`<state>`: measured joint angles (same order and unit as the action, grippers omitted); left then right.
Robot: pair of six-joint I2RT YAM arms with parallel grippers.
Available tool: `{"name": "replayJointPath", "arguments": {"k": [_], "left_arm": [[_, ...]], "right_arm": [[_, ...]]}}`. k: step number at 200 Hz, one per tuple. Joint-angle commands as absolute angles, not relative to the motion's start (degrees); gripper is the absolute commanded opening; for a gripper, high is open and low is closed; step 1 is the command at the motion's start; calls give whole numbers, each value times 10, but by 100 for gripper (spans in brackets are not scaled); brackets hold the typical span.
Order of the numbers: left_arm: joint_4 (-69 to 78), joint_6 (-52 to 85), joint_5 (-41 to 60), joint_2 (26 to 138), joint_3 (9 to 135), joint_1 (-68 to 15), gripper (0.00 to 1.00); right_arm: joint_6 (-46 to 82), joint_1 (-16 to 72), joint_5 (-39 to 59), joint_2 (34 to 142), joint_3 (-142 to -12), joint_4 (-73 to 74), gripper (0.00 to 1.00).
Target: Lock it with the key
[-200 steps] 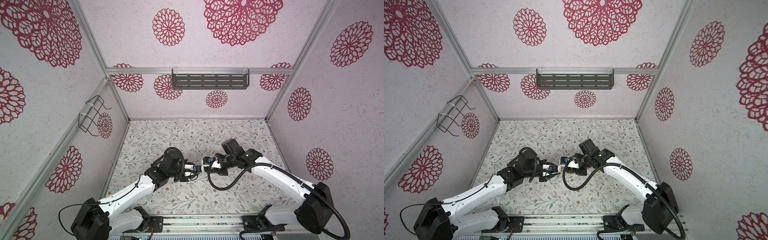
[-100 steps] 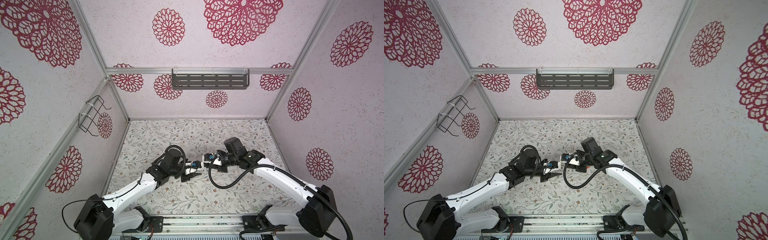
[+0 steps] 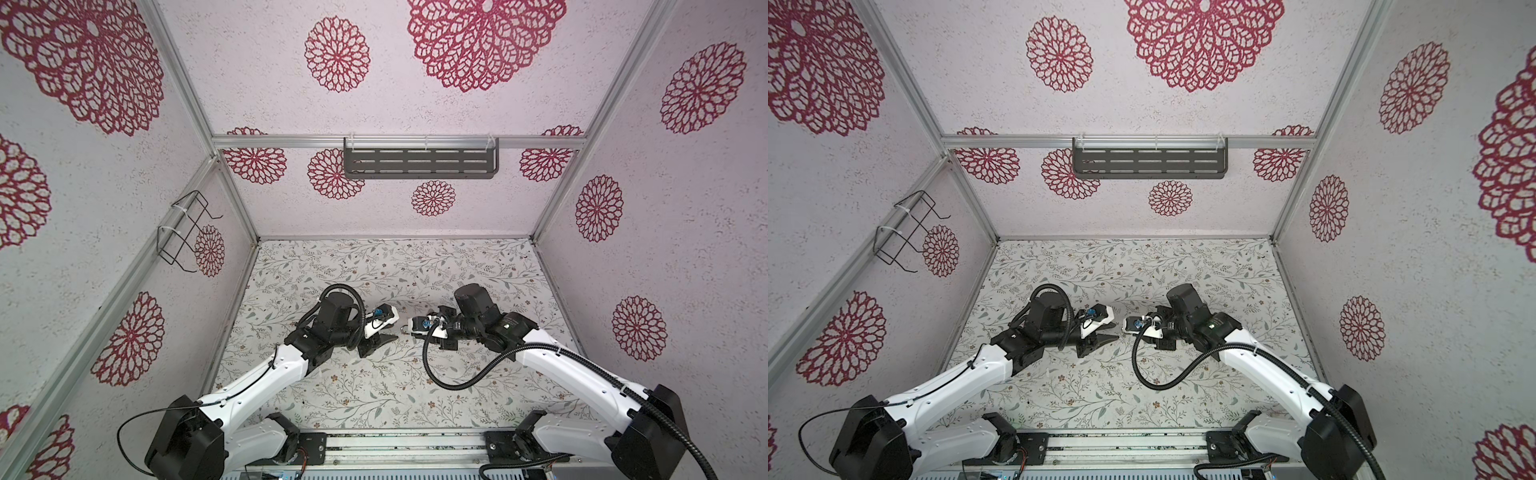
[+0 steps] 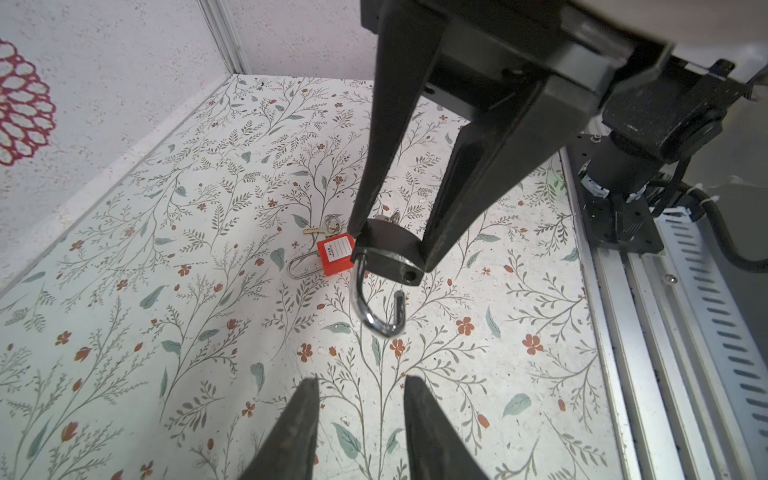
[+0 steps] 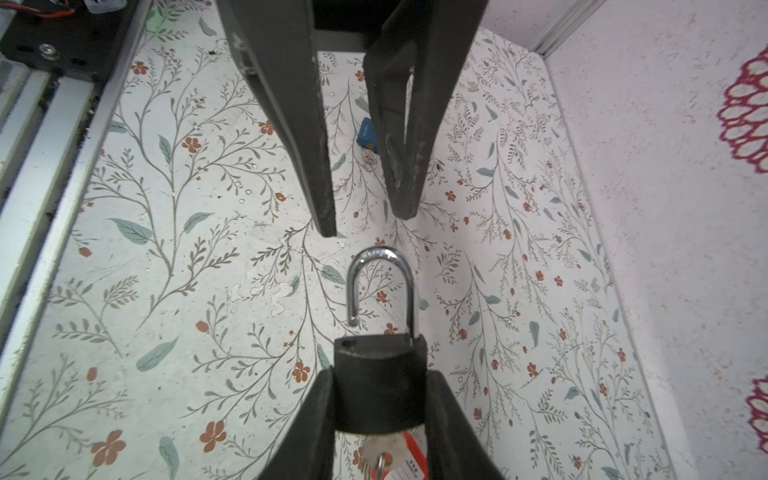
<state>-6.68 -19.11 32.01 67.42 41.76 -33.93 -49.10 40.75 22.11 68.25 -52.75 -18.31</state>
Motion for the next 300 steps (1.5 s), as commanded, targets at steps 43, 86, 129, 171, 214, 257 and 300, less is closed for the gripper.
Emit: {"name": "replayJointPath", "arguments": {"k": [43,86,129,171,214,257,300], "left_arm": [[-24,-88,367,677,420,-323,39],[-38,-60,375,696,448,-318,41],[-29,-16,405,731,471,-317,40],[-18,-7,418,741,472,-317,35],[-10,2,420,739,472,-317,33],[2,11,420,742,476,-317,30],[-2,10,425,748,482,-317,27]], "right_arm": [[-540,440,124,636,-488,-70,15],[-548,446,111,632,-485,-54,15],[-548,451,105,628,-479,-46,14],[-548,452,98,625,-475,-42,13],[-551,455,92,626,-474,-37,13],[-554,457,85,627,-474,-35,13],[-555,459,85,627,-470,-30,13]]}}
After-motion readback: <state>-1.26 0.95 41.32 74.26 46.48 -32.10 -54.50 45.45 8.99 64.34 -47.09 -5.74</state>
